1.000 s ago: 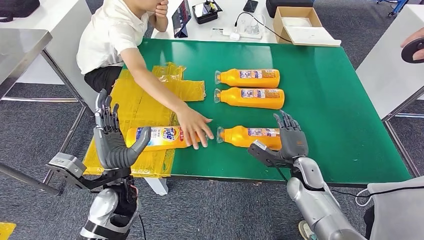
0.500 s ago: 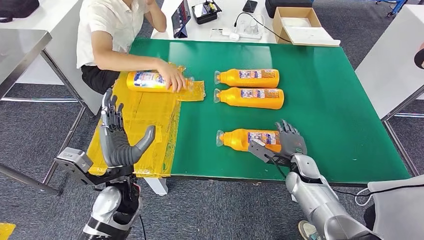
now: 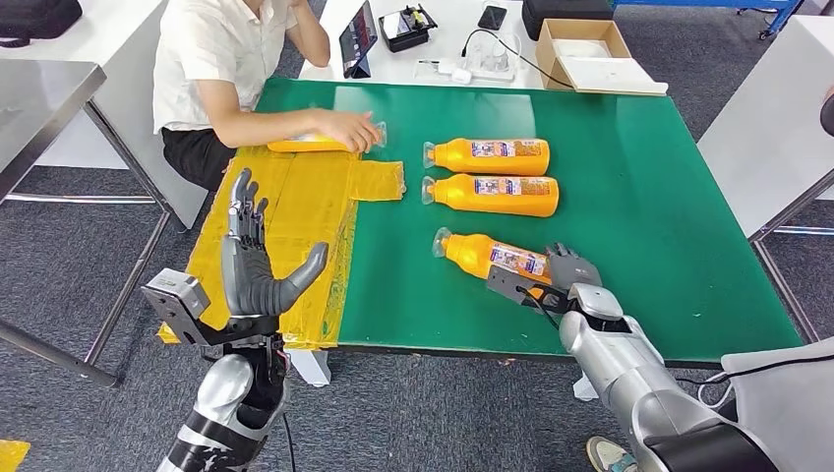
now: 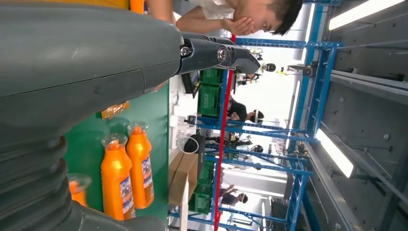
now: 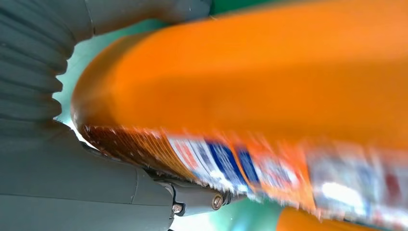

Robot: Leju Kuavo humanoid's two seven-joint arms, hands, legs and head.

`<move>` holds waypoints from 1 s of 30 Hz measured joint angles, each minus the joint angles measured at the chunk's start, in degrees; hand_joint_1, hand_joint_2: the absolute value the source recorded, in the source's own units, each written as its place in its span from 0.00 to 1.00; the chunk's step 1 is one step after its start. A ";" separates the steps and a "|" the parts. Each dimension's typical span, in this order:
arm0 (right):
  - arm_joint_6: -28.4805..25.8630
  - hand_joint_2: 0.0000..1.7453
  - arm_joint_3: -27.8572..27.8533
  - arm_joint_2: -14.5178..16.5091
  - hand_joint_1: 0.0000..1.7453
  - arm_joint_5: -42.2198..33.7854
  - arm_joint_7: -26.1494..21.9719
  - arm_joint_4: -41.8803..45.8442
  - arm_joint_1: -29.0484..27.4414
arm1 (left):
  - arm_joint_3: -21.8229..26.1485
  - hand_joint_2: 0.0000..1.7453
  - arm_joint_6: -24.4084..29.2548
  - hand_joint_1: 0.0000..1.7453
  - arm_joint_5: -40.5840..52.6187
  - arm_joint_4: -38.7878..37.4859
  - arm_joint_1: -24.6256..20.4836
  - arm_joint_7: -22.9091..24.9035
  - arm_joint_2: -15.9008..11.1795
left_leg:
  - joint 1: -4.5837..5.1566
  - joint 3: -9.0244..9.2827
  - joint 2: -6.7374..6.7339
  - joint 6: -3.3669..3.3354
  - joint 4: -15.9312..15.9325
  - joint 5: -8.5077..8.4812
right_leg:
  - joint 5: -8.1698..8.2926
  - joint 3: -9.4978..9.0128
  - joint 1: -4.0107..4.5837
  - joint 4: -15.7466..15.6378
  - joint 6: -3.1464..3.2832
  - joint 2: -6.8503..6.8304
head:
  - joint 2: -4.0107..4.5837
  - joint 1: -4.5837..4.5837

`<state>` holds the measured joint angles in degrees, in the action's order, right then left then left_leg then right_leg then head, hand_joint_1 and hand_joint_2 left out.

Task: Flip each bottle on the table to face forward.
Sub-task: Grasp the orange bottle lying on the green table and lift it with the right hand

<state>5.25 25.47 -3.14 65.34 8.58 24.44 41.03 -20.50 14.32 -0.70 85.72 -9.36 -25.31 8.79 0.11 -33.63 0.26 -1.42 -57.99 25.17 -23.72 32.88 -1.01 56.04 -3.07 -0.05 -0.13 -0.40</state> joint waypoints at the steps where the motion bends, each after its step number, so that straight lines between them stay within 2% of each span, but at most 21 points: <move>1: -0.07 1.00 0.02 -0.04 1.00 -0.63 -1.03 -0.11 0.06 | 0.00 1.00 -0.09 0.00 0.01 -0.15 -0.05 0.01 0.01 | 0.00 0.01 0.00 0.00 0.00 0.00 | 0.00 -0.01 0.00 0.00 0.00 0.00 | 0.00 0.01; 5: -0.43 1.00 -1.01 -0.21 1.00 -6.32 -8.47 -0.19 0.09 | 0.00 1.00 -0.18 0.00 -0.02 -0.35 -0.07 0.01 0.00 | 0.00 0.05 -0.07 0.00 0.00 0.00 | 0.02 -0.05 0.01 0.00 0.00 0.03 | 0.00 0.01; 8: -0.76 1.00 -1.79 -0.22 1.00 -8.24 -11.23 -0.17 -0.15 | -0.03 1.00 -0.18 0.00 -0.09 -0.35 -0.08 -0.01 -0.01 | -0.01 0.09 -0.18 0.01 0.00 0.01 | 0.04 -0.02 0.02 0.00 -0.01 0.08 | 0.00 -0.01; 30: -0.83 1.00 -2.93 -0.18 1.00 -8.61 -11.70 -0.17 -0.36 | -0.09 1.00 -0.18 0.00 -0.24 -0.35 -0.07 -0.02 -0.01 | -0.05 0.09 -0.18 0.01 0.00 0.01 | 0.03 -0.03 0.05 0.01 -0.01 0.08 | 0.00 -0.02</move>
<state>4.42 22.53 -3.32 56.73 -3.13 24.26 40.67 -20.59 14.14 -0.94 85.37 -9.44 -25.33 8.78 0.05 -33.54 0.09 -1.41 -57.99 25.17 -23.68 32.85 -0.96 56.05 -3.08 0.03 -0.13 -0.42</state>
